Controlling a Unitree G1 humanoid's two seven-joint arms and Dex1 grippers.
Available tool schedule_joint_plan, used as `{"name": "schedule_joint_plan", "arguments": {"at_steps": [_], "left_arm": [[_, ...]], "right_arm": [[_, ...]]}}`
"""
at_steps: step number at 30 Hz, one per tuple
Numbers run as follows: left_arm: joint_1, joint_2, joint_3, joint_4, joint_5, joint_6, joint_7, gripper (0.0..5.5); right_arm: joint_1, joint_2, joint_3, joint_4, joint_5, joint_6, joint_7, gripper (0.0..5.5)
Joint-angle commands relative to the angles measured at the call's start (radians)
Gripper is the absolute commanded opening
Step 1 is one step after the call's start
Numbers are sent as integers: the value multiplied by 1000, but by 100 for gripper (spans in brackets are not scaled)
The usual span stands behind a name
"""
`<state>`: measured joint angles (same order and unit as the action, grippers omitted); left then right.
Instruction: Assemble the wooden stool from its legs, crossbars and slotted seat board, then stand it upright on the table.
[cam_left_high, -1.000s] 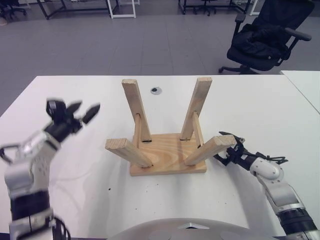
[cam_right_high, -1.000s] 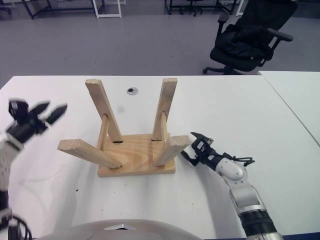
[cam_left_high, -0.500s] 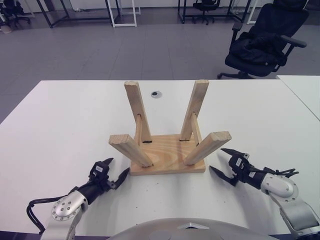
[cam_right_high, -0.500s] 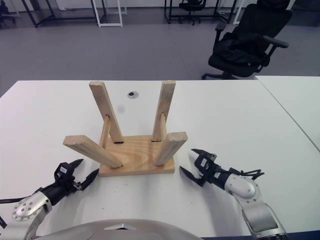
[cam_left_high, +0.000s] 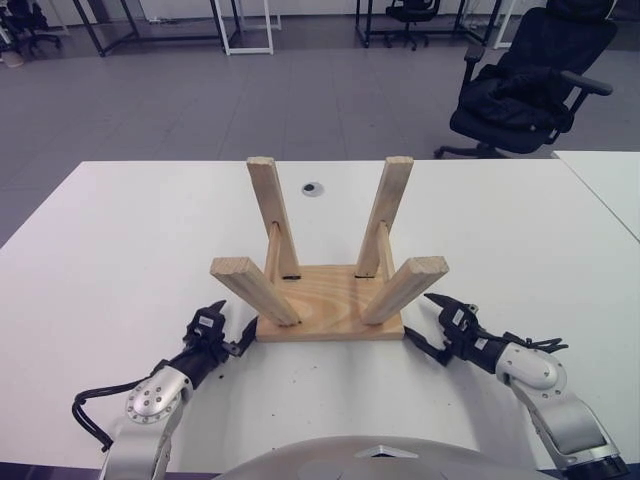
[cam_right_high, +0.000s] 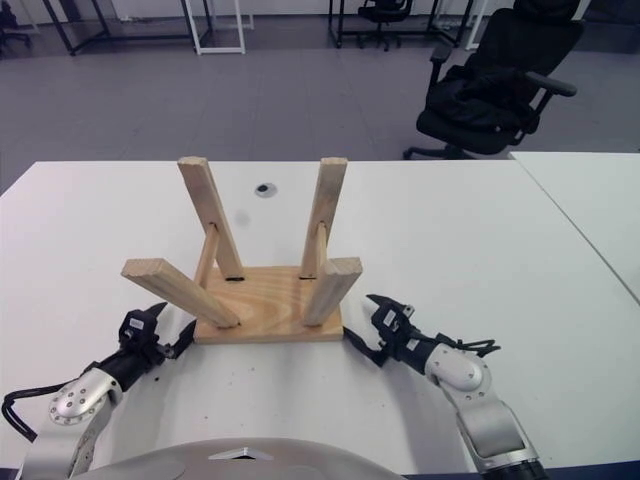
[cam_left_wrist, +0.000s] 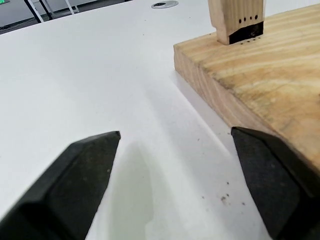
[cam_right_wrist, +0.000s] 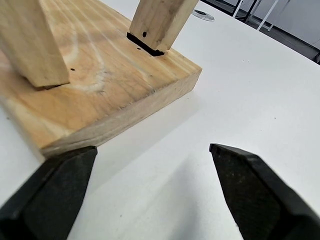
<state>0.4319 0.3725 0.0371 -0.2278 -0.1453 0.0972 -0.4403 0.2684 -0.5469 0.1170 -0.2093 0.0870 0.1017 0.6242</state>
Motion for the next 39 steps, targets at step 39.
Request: {"name": "schedule_joint_plan", "arguments": {"at_steps": [39], "left_arm": [[79, 664, 233, -342, -329, 393, -556, 409]], "right_arm": [[-128, -419, -197, -243, 367, 319, 501, 423]]}}
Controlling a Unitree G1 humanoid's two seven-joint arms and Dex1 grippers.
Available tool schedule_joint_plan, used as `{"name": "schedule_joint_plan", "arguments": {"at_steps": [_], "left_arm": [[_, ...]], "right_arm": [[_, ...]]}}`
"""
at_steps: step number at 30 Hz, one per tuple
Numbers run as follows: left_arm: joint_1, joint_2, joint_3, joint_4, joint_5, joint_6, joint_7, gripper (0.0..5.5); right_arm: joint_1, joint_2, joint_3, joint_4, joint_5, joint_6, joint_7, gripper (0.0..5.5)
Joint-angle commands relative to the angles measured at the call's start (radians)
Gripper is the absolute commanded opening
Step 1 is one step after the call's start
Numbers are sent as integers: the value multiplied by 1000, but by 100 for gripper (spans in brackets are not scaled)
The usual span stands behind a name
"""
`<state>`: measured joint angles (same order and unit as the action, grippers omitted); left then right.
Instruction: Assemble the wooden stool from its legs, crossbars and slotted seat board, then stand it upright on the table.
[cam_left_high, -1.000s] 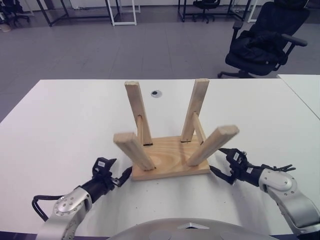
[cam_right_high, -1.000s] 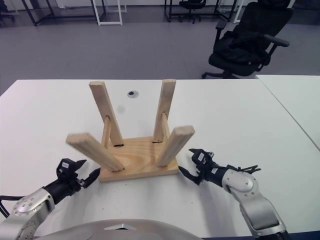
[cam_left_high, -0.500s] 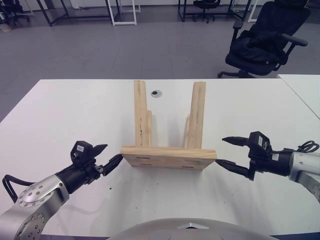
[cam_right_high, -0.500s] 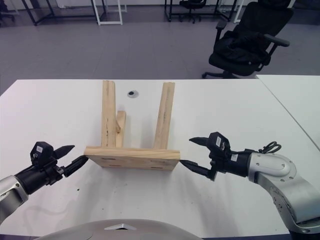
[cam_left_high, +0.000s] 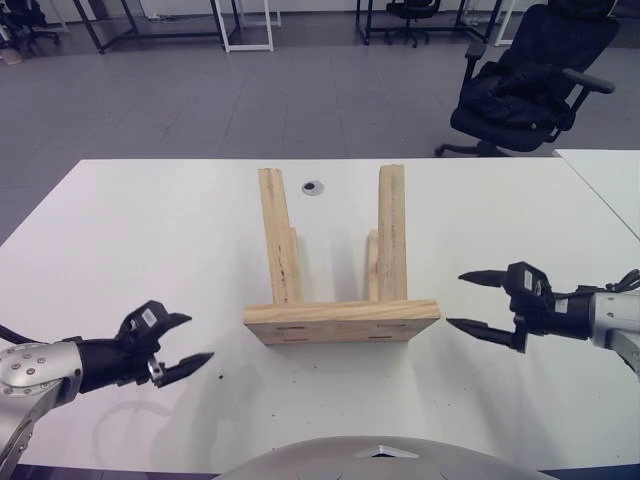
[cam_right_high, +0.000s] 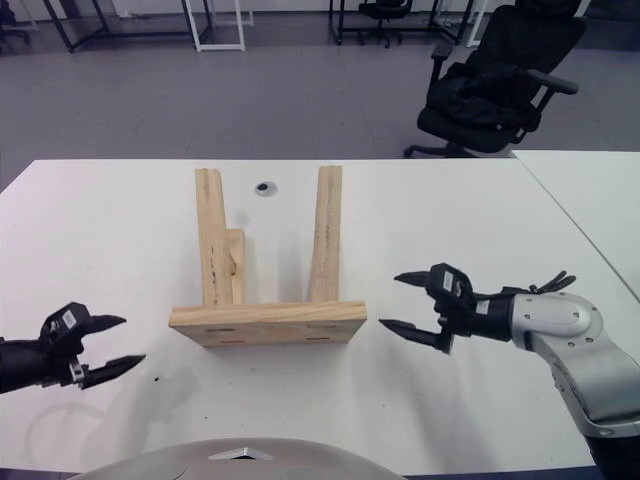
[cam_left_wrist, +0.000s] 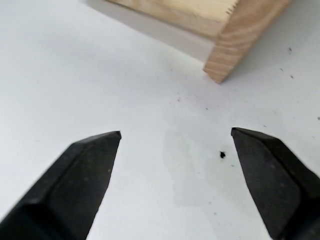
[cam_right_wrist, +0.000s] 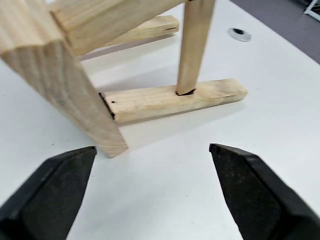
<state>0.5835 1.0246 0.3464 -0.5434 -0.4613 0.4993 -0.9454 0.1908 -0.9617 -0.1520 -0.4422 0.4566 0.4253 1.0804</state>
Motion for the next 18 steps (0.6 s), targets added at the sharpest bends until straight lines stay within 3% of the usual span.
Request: {"name": "schedule_joint_plan", "arguments": {"at_steps": [1, 5, 14, 18], "left_arm": [[-137, -3, -114, -26, -18, -12, -52, 409], [-349, -73, -265, -15, -4, -36, -53, 413], [-392, -63, -326, 29, 16, -50, -102, 251], [-422, -73, -360, 70, 71, -95, -108, 166]], "right_arm": [[-68, 9, 103, -10, -2, 1, 49, 423], [-115, 57, 193, 10, -37, -16, 30, 359], [-164, 103, 237, 49, -88, -76, 17, 179], [-174, 100, 256, 67, -95, -101, 49, 156]]}}
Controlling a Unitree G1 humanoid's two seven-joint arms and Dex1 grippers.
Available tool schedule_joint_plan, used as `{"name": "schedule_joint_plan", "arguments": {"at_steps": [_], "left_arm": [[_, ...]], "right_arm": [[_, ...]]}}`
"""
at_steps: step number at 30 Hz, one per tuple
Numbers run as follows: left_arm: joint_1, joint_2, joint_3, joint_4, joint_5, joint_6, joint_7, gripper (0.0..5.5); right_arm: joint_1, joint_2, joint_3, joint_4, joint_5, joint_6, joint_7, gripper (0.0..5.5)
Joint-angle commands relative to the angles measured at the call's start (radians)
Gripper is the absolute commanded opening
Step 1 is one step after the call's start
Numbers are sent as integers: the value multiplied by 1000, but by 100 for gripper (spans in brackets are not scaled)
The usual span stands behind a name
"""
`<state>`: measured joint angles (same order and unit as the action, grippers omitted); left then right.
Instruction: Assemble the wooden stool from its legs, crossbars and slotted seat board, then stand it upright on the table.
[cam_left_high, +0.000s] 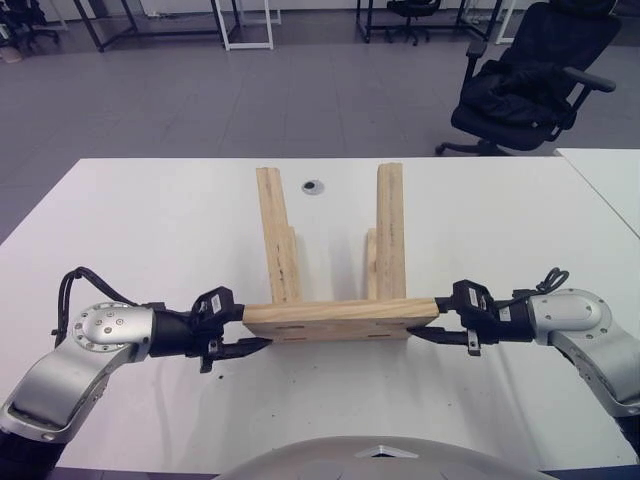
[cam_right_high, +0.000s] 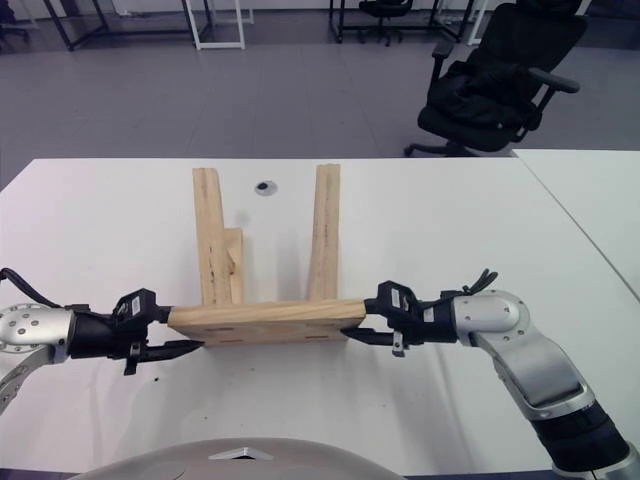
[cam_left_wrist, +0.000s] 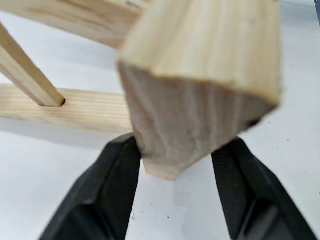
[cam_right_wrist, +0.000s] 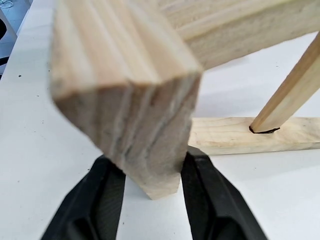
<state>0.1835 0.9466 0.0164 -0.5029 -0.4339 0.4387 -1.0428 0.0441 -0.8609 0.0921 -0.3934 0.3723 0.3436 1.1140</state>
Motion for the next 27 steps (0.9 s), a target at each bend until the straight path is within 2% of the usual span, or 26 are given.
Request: {"name": "schedule_joint_plan", "arguments": {"at_steps": [1, 3, 6, 7, 8, 10, 12, 15, 17, 21, 23, 27], "left_arm": [[-32, 3, -39, 37, 51, -45, -17, 161], [-81, 0, -44, 42, 56, -71, -32, 159], [-235, 30, -2, -10, -26, -30, -82, 156], [-362, 50, 53, -24, -176, 67, -96, 156], [-523, 74, 110, 7, -417, 216, -90, 155], [-769, 125, 148, 149, -828, 518, -98, 154], [-869, 168, 125, 264, -973, 715, -151, 154], [-1123, 173, 68, 544, -1010, 1044, -256, 154], [-1260, 188, -22, 726, -1036, 1162, -291, 154], [-1466, 86, -183, 1041, -1080, 1176, -248, 133], [-1510, 69, -269, 1119, -1120, 1176, -256, 133], [-1471, 148, -506, 1080, -1297, 1176, -333, 133]], "right_arm": [[-29, 1, 12, 18, -7, -19, 21, 155], [-76, 3, -1, 7, 33, 6, 44, 155], [-301, -30, -78, -4, 205, 153, 116, 152], [-426, -69, -122, 17, 302, 238, 165, 152], [-570, -120, -165, 54, 436, 366, 218, 152], [-791, -256, -197, 125, 741, 697, 384, 152], [-883, -313, -142, 162, 860, 872, 485, 152], [-1064, -292, -58, 305, 957, 1169, 500, 144], [-1231, -294, 69, 468, 1067, 1262, 499, 138], [-1392, -205, 303, 729, 1160, 1271, 499, 137], [-1432, -193, 412, 791, 1238, 1271, 499, 137], [-1443, -189, 566, 779, 1432, 1271, 500, 137]]}}
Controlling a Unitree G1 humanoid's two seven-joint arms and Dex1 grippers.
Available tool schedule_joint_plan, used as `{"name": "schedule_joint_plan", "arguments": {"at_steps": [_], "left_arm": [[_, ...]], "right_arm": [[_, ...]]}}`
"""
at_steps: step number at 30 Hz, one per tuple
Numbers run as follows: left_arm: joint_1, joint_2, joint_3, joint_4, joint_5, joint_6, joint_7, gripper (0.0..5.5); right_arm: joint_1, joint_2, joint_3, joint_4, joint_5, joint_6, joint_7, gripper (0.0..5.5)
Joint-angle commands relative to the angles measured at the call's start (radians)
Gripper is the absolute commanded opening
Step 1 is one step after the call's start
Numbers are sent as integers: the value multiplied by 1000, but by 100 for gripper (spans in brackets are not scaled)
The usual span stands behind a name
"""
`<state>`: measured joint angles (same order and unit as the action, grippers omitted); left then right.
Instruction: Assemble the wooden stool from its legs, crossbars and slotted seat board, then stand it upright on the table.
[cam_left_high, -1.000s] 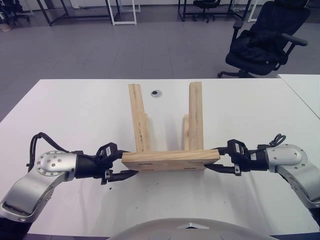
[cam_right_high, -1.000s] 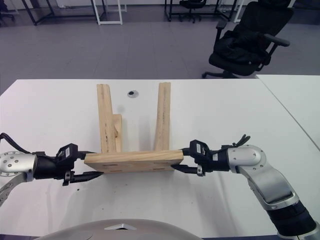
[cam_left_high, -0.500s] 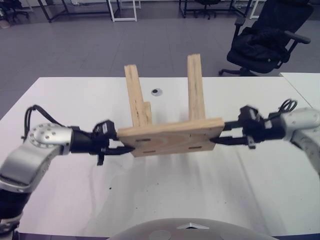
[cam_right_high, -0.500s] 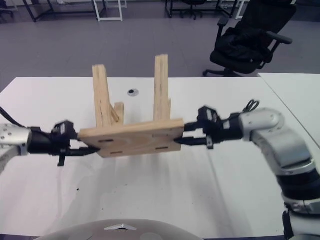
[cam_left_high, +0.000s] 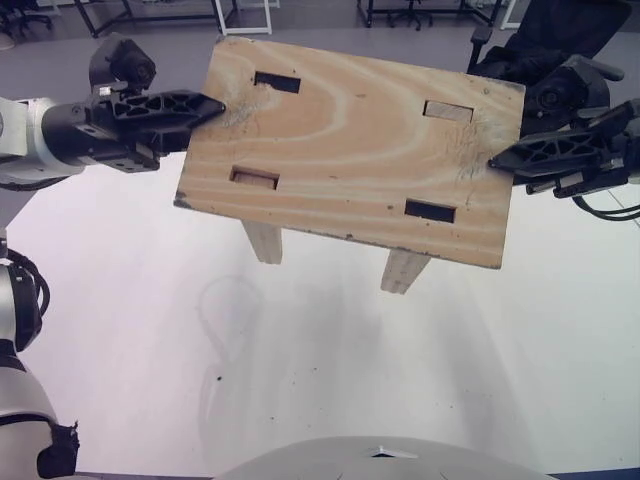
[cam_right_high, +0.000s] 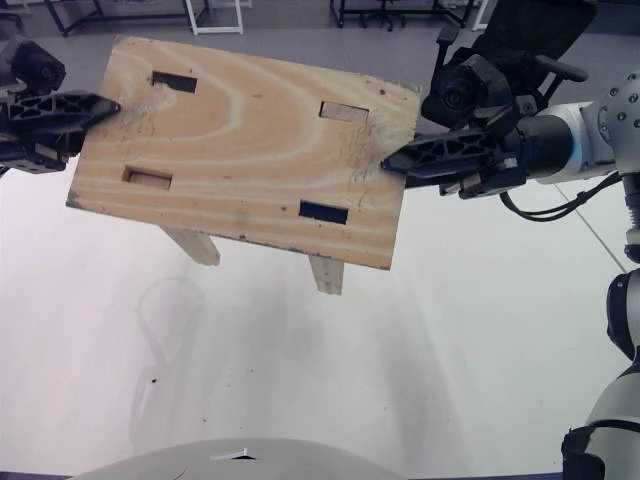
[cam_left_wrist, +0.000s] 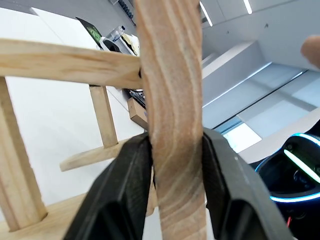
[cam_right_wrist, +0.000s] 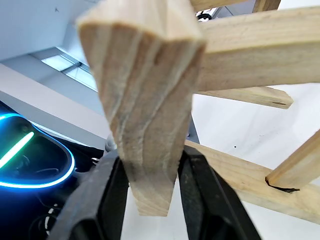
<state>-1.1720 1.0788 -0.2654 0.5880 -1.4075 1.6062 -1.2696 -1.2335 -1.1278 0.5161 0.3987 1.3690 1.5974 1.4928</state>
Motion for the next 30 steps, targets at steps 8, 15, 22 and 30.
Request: {"name": "schedule_joint_plan", "arguments": {"at_steps": [8, 15, 22, 30], "left_arm": [[90, 67, -371, -152, -560, 8, -62, 133], [347, 38, -205, -170, -563, -64, 236, 133], [465, -10, -8, -40, -533, -87, 454, 275], [667, 176, 426, 196, -284, -246, 376, 406]], "right_arm": [[148, 54, 90, -150, 424, 17, 82, 137], [427, 76, -44, -147, 201, 10, -34, 176], [576, 102, -186, -78, -68, -48, -98, 314], [676, 11, -497, 212, -274, -297, -86, 464]]}}
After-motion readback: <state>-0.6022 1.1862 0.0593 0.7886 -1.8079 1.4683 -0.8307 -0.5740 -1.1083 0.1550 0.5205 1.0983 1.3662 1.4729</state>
